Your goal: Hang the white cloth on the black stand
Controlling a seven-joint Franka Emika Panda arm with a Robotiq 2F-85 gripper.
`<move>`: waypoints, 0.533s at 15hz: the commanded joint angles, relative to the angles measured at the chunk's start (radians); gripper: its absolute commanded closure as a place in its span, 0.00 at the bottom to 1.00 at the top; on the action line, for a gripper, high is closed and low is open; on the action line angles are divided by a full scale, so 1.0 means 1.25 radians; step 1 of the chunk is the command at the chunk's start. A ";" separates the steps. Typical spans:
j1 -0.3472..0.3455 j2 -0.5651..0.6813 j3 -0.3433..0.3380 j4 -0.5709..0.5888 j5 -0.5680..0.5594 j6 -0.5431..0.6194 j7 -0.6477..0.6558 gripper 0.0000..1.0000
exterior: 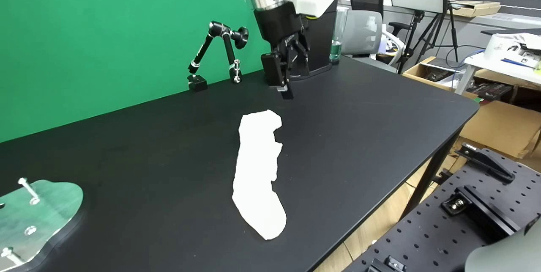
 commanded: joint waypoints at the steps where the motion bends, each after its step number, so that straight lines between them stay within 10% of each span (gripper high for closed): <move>1: 0.009 0.099 -0.003 0.045 -0.006 0.024 0.002 0.00; 8: 0.031 0.283 -0.005 0.146 -0.005 0.077 -0.006 0.00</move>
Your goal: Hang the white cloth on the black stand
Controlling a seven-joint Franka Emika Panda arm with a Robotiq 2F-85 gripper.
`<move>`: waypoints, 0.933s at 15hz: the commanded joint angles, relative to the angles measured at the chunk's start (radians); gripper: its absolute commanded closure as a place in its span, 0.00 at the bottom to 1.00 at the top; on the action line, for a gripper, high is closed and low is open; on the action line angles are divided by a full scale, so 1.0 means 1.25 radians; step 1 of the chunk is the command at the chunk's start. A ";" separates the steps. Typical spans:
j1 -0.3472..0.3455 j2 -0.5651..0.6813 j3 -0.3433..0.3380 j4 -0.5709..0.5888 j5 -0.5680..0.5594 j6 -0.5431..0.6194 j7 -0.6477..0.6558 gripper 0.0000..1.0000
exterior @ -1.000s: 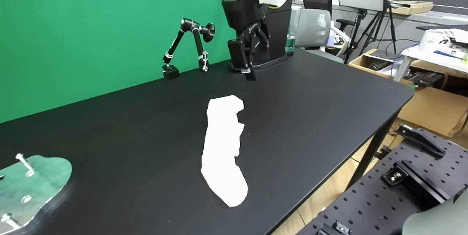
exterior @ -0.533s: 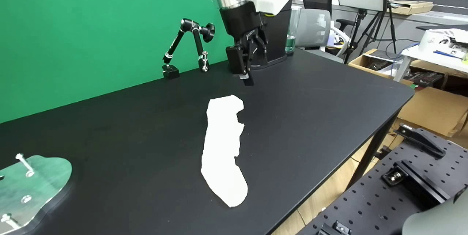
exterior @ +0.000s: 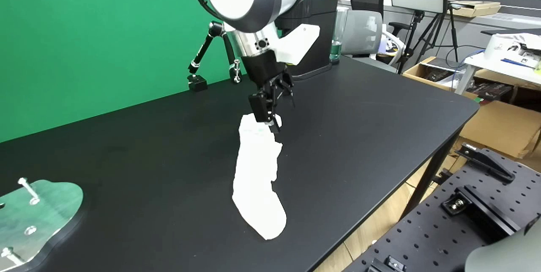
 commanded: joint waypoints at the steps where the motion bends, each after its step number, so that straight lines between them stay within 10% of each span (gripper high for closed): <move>1: 0.015 0.092 -0.005 0.077 -0.002 0.021 -0.003 0.00; 3: 0.024 0.127 -0.007 0.103 -0.005 0.035 0.000 0.00; 14: 0.010 0.181 0.018 0.153 0.088 0.048 -0.031 0.90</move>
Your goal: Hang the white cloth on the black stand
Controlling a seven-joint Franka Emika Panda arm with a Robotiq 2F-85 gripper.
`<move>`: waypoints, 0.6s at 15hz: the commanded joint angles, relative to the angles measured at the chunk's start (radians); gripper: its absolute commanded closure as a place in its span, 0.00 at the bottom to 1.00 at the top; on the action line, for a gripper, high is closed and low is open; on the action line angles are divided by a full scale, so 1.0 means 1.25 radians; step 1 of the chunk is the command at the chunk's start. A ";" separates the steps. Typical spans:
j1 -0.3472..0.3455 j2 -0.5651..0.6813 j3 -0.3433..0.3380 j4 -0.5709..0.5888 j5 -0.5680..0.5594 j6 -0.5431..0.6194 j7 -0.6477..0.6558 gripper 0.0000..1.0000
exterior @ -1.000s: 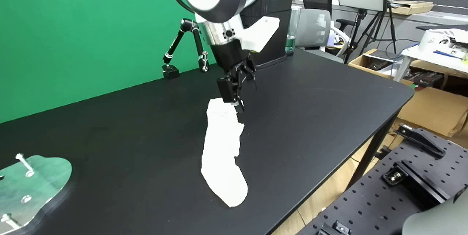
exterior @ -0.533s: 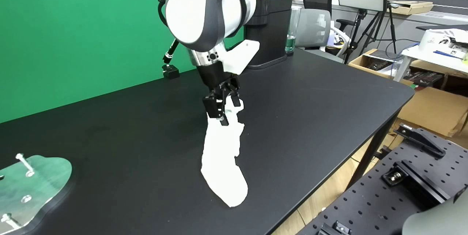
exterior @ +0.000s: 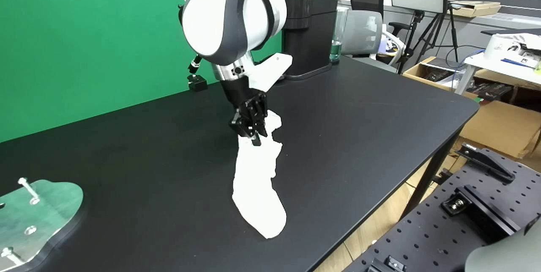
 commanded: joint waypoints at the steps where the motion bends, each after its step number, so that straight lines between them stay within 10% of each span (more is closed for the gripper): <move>1: -0.020 0.000 0.021 0.013 0.077 -0.004 -0.025 0.96; 9: 0.010 -0.104 0.004 0.002 0.089 -0.008 0.017 1.00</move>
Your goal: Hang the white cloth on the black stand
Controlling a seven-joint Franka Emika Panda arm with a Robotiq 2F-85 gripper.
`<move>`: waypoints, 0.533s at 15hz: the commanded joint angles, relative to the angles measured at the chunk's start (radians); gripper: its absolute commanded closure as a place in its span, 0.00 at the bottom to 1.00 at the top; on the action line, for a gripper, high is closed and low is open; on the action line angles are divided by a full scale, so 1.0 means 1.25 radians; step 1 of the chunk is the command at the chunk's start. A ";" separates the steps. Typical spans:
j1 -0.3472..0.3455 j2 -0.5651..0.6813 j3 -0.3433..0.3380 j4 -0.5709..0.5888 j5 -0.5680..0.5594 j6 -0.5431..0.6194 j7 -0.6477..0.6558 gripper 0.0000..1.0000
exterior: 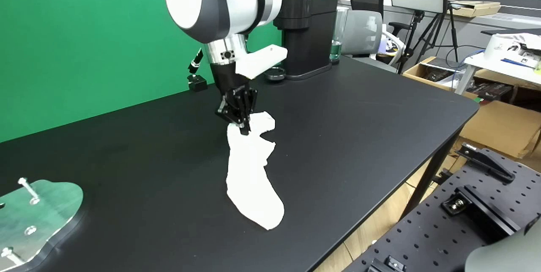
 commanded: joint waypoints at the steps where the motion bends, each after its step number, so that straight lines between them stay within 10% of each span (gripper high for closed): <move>1: 0.024 -0.084 -0.021 -0.007 -0.043 -0.013 0.046 1.00; 8: 0.052 -0.198 -0.031 0.004 -0.156 -0.039 0.136 1.00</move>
